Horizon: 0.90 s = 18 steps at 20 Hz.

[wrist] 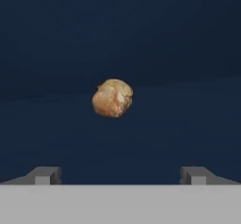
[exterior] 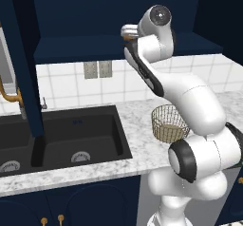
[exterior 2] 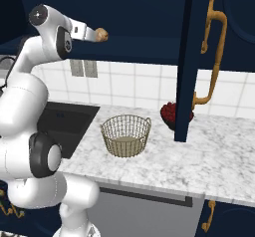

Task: Open the cabinet, pick up the bread from the cabinet and place it in the basket. Then move the basket to the dining counter.

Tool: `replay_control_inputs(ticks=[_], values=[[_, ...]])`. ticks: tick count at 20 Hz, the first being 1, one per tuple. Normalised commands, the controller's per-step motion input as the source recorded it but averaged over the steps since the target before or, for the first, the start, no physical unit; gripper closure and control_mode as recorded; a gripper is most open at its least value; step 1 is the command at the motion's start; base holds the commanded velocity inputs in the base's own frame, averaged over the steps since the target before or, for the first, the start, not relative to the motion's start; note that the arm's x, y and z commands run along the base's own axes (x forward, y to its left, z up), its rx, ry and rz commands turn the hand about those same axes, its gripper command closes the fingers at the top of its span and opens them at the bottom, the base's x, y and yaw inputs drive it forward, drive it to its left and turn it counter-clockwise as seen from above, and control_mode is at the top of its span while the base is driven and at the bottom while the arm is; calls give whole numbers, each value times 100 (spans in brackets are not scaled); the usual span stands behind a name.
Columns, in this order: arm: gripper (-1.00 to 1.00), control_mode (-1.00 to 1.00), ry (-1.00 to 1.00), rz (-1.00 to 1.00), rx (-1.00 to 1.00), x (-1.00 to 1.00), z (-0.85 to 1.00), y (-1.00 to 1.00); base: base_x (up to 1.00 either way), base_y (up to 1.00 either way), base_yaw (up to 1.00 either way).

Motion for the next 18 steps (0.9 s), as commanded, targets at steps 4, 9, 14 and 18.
replay_control_inputs(ticks=[4, 9, 14, 18], values=[[-100, -100, 16, -2, 0, 48, 0, -2, 0, 0, 0], [-100, -100, 5, 0, 0, 52, -1, 12, 0, 0, 0], [-100, -100, 0, 0, 0, 74, -20, 0, 0, 0, 0], [-100, -100, 0, -2, 0, 72, -10, 6, 0, 0, 0]])
